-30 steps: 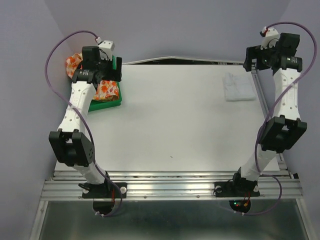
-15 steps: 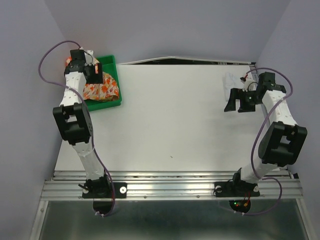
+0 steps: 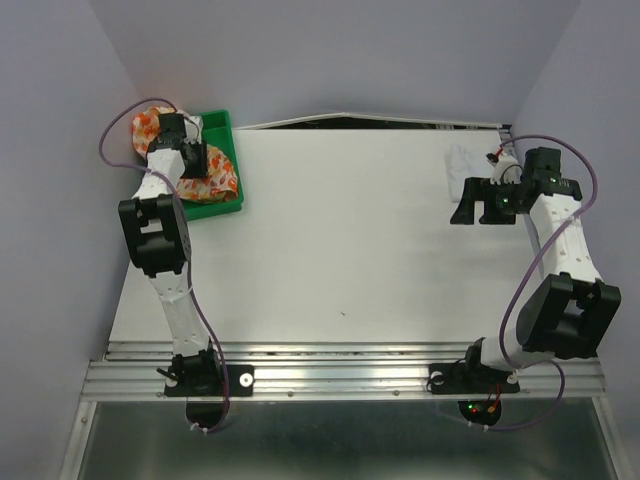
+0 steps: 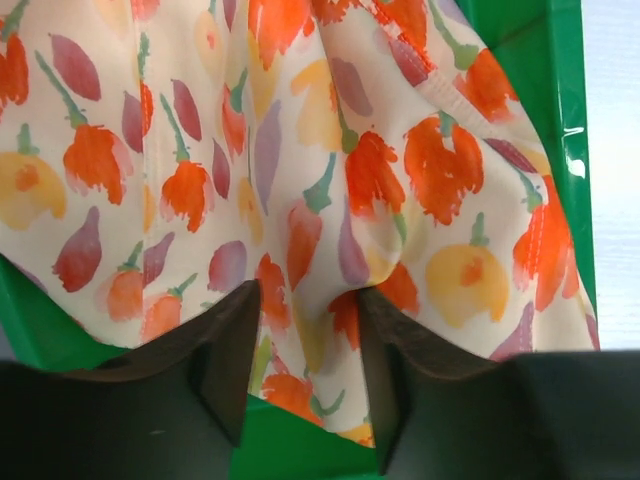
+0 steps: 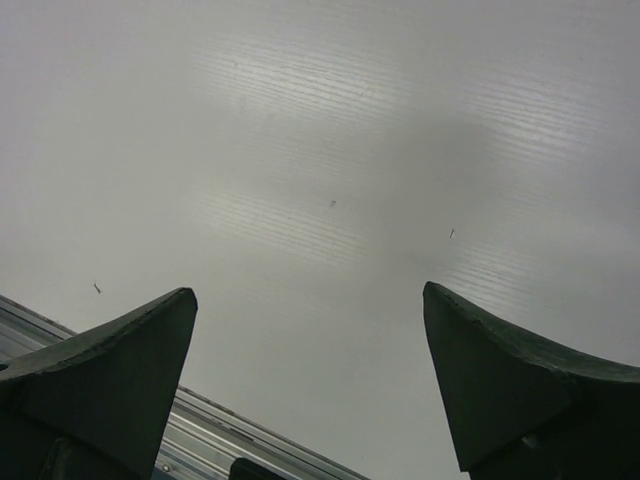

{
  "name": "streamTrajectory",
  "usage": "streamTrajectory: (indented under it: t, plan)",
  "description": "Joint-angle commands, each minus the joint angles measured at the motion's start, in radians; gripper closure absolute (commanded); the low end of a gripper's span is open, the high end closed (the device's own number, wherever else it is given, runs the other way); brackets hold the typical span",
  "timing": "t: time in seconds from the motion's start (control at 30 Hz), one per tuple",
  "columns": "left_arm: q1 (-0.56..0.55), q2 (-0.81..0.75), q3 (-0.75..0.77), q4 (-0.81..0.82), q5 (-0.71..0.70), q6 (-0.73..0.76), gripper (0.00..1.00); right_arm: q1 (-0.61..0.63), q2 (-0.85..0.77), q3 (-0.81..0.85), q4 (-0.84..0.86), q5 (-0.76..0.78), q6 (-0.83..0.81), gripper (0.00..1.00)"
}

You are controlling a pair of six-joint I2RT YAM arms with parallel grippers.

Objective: Fold and stack the skirts
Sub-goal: Grab the skirt from the pile, then move the skirt to the center of the board

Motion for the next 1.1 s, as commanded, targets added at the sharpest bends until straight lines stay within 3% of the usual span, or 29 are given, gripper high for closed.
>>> streamTrajectory:
  t: [0.0,0.1,0.13,0.17,0.57,0.77,0.93,1.07]
  plan:
    - [0.003,-0.025,0.021,0.032,0.022,-0.005,0.53,0.004,-0.02,0.004,0.012,-0.017,0.015,0.0]
    - [0.003,-0.011,0.074,0.003,0.056,-0.005,0.78,0.004,-0.019,0.006,0.018,-0.017,0.021,0.0]
    - [0.004,-0.004,0.092,-0.008,0.062,-0.005,0.98,0.004,-0.019,0.008,0.018,-0.017,0.024,0.0]
    - [0.004,-0.001,0.132,-0.034,0.069,-0.01,1.0,0.004,-0.019,0.011,0.018,-0.017,0.024,0.0]
    - [0.004,-0.261,0.256,-0.049,0.253,-0.039,1.0,0.004,-0.011,0.02,0.026,-0.082,0.05,0.0]
    - [-0.014,-0.349,0.414,-0.062,0.372,-0.092,1.0,0.004,-0.002,0.046,0.031,-0.131,0.067,0.0]
    - [-0.037,-0.442,0.431,0.047,0.47,-0.181,1.0,0.004,-0.001,0.058,0.031,-0.168,0.073,0.0]
    - [-0.123,-0.53,0.446,0.122,0.49,-0.217,1.0,0.013,-0.007,0.064,0.028,-0.194,0.07,0.0]
